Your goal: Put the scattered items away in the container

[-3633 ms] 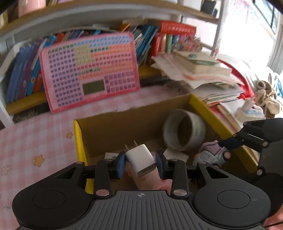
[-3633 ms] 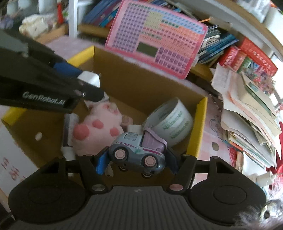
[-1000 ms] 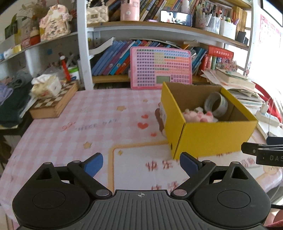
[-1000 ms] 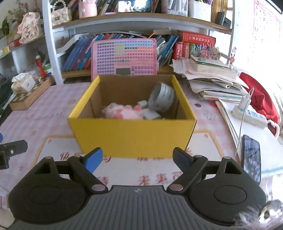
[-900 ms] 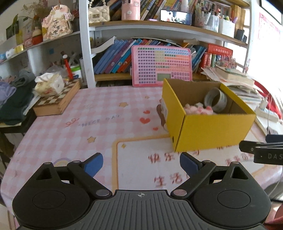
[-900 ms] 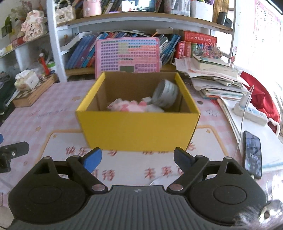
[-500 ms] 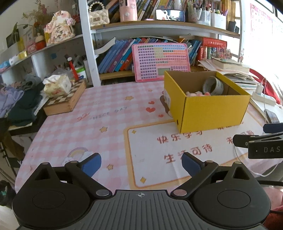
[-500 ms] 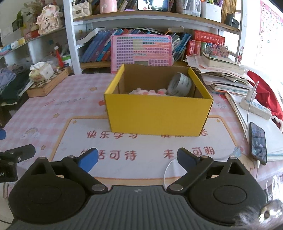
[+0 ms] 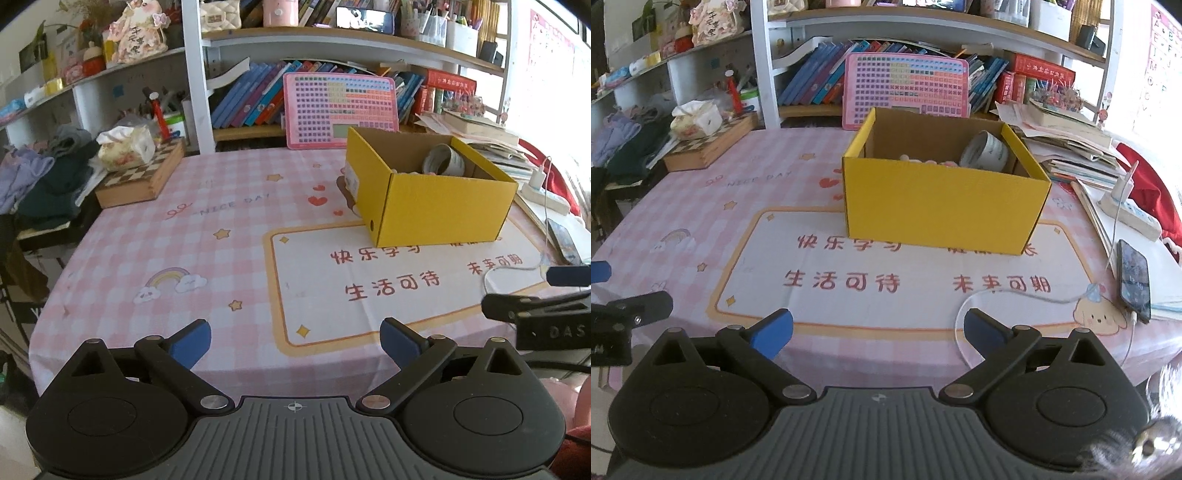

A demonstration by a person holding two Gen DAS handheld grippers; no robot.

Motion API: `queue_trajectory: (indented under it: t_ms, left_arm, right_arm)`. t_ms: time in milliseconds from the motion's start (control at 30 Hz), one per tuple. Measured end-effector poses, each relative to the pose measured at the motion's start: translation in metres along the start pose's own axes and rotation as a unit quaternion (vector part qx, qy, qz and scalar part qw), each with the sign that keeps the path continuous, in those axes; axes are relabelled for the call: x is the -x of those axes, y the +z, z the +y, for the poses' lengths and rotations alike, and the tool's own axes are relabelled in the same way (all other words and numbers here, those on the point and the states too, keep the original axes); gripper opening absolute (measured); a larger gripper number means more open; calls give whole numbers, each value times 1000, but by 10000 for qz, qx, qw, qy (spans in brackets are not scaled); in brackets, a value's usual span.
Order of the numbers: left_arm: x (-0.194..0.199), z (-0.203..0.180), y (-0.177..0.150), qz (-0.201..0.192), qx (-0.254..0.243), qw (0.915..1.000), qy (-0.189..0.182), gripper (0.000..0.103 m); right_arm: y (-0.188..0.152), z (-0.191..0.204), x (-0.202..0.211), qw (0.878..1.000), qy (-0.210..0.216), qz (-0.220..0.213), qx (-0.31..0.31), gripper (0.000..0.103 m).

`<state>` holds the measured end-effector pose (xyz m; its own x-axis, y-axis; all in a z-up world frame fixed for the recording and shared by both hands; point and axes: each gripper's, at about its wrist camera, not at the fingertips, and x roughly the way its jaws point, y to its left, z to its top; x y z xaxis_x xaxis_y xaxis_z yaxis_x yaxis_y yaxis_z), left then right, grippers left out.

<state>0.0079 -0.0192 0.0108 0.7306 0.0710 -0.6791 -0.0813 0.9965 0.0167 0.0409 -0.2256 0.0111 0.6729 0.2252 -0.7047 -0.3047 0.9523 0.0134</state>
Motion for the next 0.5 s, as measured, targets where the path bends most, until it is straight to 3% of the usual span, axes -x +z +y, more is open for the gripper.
queue_trajectory:
  t_ms: [167,500]
  left_arm:
    - [2,1,-5,59,64,9999,93,102]
    - [7,-3,-12,143,-28,9999,-60,103]
  right_arm:
    - [-7,-5,6,9998,-72,10,-182,100]
    - [-17,-6,11,9996,-78,65,-259,100]
